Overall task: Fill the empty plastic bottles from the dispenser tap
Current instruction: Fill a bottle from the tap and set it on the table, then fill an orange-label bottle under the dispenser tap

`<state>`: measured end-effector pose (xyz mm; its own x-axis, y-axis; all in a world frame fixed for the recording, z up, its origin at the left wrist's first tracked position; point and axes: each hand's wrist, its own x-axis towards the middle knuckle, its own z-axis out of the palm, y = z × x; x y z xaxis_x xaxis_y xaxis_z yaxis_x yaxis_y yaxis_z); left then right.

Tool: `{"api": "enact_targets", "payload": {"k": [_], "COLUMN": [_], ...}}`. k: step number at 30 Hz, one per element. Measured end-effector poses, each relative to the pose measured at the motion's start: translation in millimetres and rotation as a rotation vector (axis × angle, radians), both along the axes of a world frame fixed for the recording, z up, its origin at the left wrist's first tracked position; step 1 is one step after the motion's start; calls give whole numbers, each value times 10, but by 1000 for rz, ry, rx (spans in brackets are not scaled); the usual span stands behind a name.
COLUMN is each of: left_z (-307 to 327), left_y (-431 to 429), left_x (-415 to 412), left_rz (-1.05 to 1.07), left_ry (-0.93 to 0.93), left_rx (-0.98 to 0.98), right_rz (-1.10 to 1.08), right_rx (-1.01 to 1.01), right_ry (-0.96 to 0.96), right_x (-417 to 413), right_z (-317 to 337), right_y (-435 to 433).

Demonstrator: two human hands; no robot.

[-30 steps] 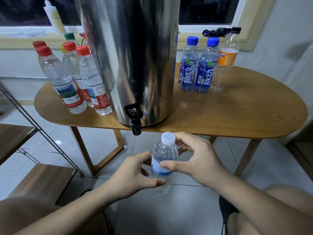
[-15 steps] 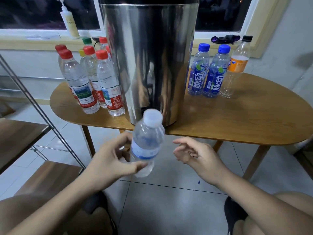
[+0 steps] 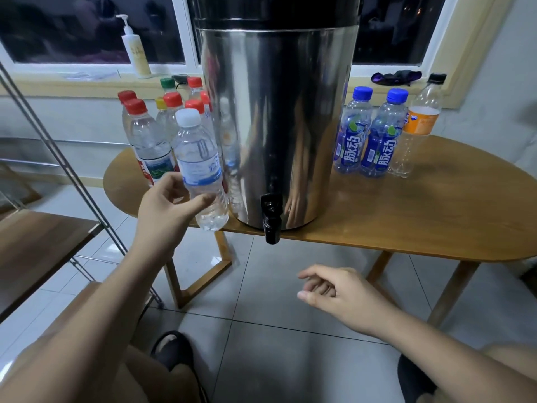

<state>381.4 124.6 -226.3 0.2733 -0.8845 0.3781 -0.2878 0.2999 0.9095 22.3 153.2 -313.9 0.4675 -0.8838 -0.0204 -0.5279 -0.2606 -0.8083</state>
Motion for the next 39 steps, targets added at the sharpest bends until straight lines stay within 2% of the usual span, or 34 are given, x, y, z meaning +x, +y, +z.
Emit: {"api": "enact_targets", "payload": {"k": [5, 21, 27, 34, 39], "left_z": [-11, -61, -71, -186, -293], "left_y": [-246, -613, -430, -108, 32], "left_x": [-6, 138, 84, -11, -274], "left_rz": [81, 399, 406, 234, 19], "left_ry": [-19, -398, -304, -284, -380], "left_rx": [51, 56, 63, 142, 184], "right_rz": [18, 39, 3, -118, -239], "right_rx": [1, 5, -21, -100, -147], "right_ry": [17, 29, 5, -79, -192], "right_x": [18, -18, -36, -111, -244], "right_z": [-39, -89, -51, 70, 214], "right_y": [-11, -5, -24, -75, -192]}}
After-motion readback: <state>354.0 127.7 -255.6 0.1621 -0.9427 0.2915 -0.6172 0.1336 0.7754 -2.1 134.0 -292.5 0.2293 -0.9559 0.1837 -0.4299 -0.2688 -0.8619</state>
